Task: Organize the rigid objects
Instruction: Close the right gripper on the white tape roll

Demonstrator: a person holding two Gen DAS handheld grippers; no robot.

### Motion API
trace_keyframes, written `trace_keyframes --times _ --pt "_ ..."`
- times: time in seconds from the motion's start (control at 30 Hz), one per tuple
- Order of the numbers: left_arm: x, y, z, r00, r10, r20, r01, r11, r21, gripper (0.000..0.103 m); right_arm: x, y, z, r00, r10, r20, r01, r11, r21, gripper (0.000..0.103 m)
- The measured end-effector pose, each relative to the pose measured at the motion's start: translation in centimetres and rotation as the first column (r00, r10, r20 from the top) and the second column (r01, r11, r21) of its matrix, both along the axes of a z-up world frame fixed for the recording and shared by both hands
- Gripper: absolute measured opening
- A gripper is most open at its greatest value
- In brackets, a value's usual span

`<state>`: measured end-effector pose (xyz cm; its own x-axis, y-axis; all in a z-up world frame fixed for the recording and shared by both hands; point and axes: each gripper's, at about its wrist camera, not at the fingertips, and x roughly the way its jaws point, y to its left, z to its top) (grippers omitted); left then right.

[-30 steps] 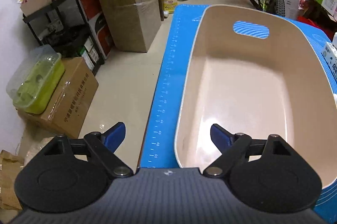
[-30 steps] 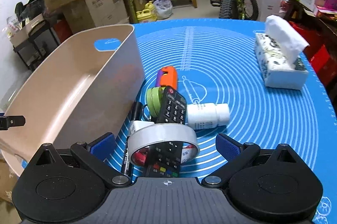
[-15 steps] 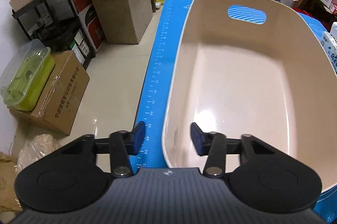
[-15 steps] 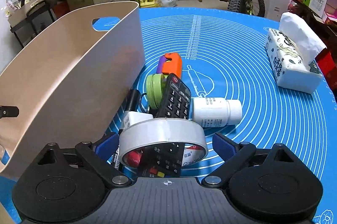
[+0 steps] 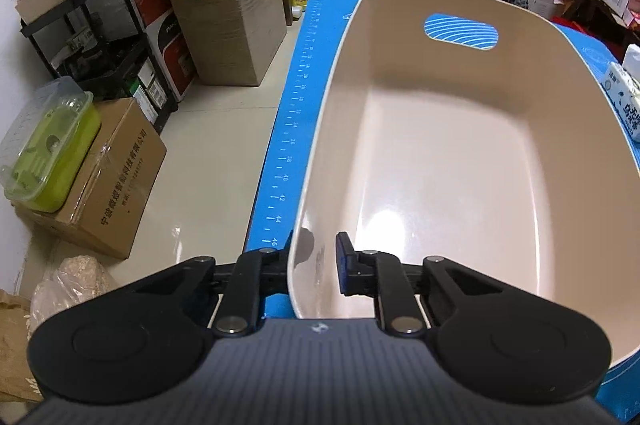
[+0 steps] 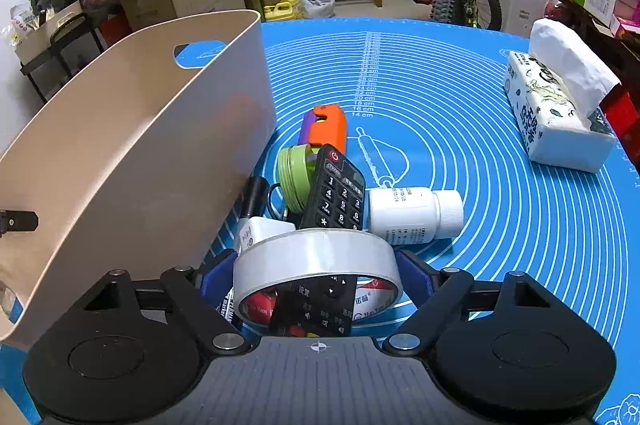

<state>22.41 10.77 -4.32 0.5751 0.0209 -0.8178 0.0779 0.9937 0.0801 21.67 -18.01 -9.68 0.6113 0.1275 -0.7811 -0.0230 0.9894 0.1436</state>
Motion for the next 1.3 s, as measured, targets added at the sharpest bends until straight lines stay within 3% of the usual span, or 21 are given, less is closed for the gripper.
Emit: trace_keyframes --times 0.23,0.47,1.03,1.3 --pt "0.0 0.4 -0.1 1.000 0.012 0.001 -0.012 1.000 -0.028 0.012 -0.3 -0.9 0.4 0.998 -0.050 -0.040 0.052 0.998 0.045 0.084" --pt "-0.1 0.3 -0.1 1.000 0.014 -0.003 -0.014 0.999 -0.030 0.012 -1.0 -1.3 0.9 0.993 -0.065 -0.096 0.068 0.997 0.029 0.084" --pt "-0.2 0.4 0.0 1.000 0.011 0.001 -0.011 1.000 -0.022 0.012 -3.5 -2.4 4.3 0.992 -0.086 -0.096 0.092 0.994 0.057 0.084" --pt "-0.4 0.4 0.1 1.000 0.008 0.000 -0.008 1.000 -0.027 0.012 -4.0 -1.7 5.1 0.994 -0.065 -0.087 0.068 0.997 0.023 0.083"
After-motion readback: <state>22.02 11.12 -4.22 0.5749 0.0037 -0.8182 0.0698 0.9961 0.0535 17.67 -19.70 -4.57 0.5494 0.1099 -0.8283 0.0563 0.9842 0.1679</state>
